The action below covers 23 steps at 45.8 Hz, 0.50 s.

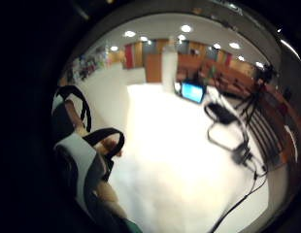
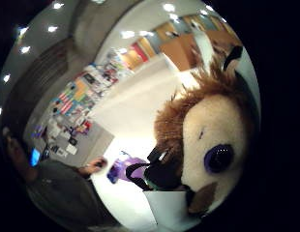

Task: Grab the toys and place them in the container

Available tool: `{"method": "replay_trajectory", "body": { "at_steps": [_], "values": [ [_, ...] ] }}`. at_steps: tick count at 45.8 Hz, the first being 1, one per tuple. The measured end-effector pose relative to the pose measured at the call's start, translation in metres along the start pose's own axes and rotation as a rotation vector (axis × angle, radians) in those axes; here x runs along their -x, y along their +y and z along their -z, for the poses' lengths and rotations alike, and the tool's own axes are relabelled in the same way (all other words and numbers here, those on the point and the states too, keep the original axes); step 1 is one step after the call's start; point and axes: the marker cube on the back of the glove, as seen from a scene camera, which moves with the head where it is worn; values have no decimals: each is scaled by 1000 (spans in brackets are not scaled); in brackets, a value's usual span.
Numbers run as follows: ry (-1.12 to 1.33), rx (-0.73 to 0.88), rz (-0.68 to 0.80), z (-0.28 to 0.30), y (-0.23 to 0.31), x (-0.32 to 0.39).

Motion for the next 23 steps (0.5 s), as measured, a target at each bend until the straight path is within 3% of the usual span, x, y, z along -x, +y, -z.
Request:
{"method": "replay_trajectory", "body": {
  "at_steps": [3, 7, 12, 15, 23],
  "values": [
    [-51, -34, 134, 22, -44, 27],
    [-175, -42, 166, 38, -108, 84],
    [14, -38, 206, 20, -171, 129],
    [-34, 7, 241, 7, -204, 153],
    [-109, 110, 51, -33, -276, 152]
  ]
}}
